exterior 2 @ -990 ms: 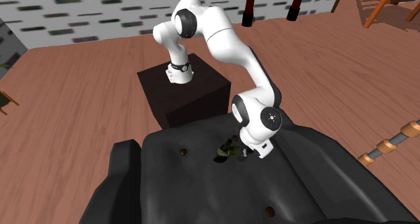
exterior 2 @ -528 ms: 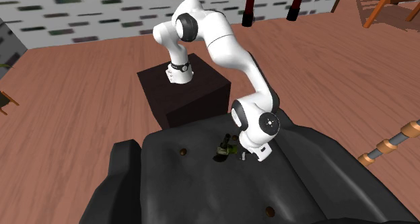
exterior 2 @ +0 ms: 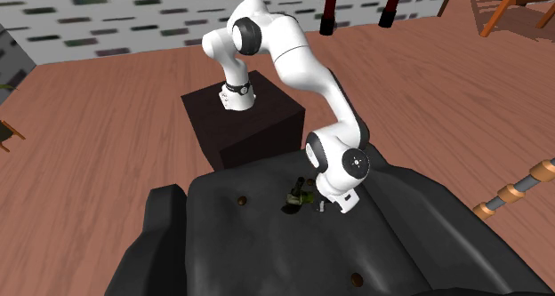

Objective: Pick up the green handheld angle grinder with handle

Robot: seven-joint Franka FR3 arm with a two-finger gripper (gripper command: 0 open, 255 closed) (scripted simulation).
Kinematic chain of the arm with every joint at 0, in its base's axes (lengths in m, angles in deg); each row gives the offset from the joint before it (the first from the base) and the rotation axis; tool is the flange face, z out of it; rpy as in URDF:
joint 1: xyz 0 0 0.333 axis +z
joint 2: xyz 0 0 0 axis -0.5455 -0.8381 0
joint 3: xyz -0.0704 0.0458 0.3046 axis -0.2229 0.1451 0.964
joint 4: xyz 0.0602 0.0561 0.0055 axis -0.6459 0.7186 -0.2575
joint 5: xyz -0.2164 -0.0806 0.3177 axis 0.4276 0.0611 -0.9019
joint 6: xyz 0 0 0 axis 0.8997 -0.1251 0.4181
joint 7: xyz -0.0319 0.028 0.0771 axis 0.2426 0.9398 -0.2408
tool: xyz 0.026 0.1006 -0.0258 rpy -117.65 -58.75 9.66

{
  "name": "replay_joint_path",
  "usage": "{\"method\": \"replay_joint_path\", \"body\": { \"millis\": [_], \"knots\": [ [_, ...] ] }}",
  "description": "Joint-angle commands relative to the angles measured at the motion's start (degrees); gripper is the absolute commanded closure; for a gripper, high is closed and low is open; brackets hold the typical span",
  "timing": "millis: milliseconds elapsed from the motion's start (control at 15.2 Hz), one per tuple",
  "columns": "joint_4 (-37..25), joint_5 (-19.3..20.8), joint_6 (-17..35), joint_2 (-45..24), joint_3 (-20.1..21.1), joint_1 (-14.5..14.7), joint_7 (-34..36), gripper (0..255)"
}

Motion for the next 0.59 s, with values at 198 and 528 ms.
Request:
{"method": "replay_joint_path", "body": {
  "millis": [198,528],
  "knots": [
    [0.54,0.18,-1.64,2.13,-0.17,0.13,0.09,255],
    [0.75,0.42,-3.85,4.54,-0.37,0.25,0.20,255]
  ]
}}
